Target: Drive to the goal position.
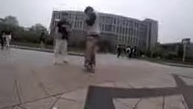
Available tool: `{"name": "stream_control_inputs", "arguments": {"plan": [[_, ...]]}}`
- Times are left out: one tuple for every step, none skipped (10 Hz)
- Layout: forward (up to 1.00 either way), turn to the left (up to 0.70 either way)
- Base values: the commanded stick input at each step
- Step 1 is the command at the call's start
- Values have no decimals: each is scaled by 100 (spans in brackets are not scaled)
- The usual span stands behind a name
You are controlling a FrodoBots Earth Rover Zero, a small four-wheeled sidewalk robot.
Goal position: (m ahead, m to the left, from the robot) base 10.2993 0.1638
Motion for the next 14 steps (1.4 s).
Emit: {"name": "stream_control_inputs", "arguments": {"plan": [[85, -34], [85, -34], [85, -34], [85, -34], [85, -34], [85, -34], [85, -34], [85, -34], [85, -34], [85, -34], [85, -34], [85, -34], [85, -34], [85, -34]]}}
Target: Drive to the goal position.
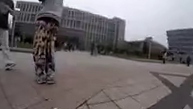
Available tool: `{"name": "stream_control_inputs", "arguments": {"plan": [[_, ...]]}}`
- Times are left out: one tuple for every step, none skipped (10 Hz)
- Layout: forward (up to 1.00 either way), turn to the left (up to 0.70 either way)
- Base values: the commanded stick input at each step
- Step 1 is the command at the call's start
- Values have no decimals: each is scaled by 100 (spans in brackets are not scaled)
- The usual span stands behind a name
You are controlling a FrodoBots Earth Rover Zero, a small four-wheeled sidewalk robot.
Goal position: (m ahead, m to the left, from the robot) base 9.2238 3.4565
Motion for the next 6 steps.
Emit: {"name": "stream_control_inputs", "arguments": {"plan": [[85, -15], [85, -3], [85, -3], [85, -3], [85, -3], [85, -3]]}}
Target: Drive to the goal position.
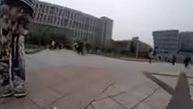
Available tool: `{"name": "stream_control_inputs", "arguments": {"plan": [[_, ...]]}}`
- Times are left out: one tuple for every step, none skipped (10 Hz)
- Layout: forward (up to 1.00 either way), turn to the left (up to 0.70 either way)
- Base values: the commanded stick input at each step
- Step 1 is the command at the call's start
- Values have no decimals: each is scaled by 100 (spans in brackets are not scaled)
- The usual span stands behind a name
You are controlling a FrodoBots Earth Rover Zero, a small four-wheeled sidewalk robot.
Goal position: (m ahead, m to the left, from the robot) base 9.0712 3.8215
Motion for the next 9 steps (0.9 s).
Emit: {"name": "stream_control_inputs", "arguments": {"plan": [[85, -3], [85, -3], [85, -2], [85, 4], [85, 26], [85, 34], [85, 34], [85, 34], [85, 34]]}}
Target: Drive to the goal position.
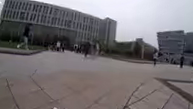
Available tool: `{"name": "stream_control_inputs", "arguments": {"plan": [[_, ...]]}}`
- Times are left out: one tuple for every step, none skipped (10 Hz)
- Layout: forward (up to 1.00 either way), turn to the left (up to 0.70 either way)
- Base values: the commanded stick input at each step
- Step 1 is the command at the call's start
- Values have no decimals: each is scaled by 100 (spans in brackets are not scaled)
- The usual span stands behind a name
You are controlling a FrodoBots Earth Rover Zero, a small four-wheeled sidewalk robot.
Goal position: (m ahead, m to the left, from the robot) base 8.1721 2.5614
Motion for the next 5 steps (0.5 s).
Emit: {"name": "stream_control_inputs", "arguments": {"plan": [[85, 34], [85, 34], [85, 34], [85, 34], [85, 22]]}}
